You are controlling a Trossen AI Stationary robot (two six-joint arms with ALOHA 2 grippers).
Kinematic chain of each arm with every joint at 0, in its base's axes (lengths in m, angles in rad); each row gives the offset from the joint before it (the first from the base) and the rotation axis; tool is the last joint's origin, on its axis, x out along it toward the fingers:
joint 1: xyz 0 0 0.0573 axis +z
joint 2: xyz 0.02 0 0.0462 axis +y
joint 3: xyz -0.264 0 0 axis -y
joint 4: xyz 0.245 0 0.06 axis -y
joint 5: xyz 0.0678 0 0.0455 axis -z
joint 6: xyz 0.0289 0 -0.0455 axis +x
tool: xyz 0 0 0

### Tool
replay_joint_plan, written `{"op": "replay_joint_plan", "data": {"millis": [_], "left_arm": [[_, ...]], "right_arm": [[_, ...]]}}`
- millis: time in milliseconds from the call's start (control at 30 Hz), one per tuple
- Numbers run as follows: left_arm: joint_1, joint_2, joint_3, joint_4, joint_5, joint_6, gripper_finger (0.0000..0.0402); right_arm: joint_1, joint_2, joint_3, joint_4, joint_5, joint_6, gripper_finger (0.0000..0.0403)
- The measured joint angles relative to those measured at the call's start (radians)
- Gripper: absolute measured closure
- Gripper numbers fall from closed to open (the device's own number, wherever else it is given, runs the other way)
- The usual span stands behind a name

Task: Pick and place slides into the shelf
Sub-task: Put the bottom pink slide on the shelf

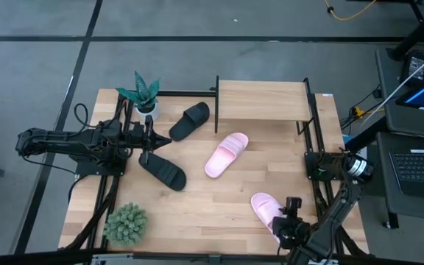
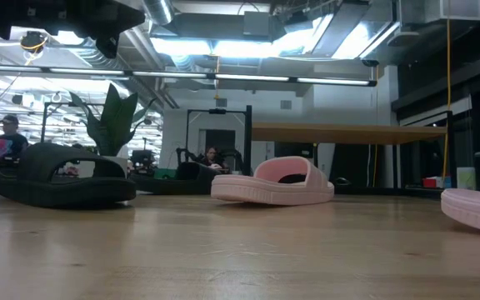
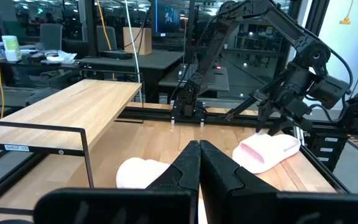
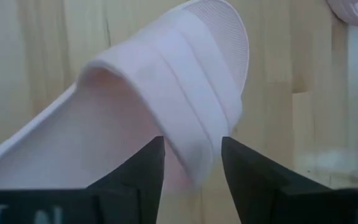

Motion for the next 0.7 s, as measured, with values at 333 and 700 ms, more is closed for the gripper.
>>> {"op": "replay_joint_plan", "data": {"millis": [333,700], "left_arm": [[0.000,0.000,0.000,-0.002,0.000,0.000,0.0401],[0.000,0.000,0.000,-0.003,0.000,0.000,0.0401]], "right_arm": [[-0.045,0.003,0.000,-0.011,0.000,0.000,0.0273],[-0.094,0.002,0.001,-0.016,0.003,0.012,0.0390]]}}
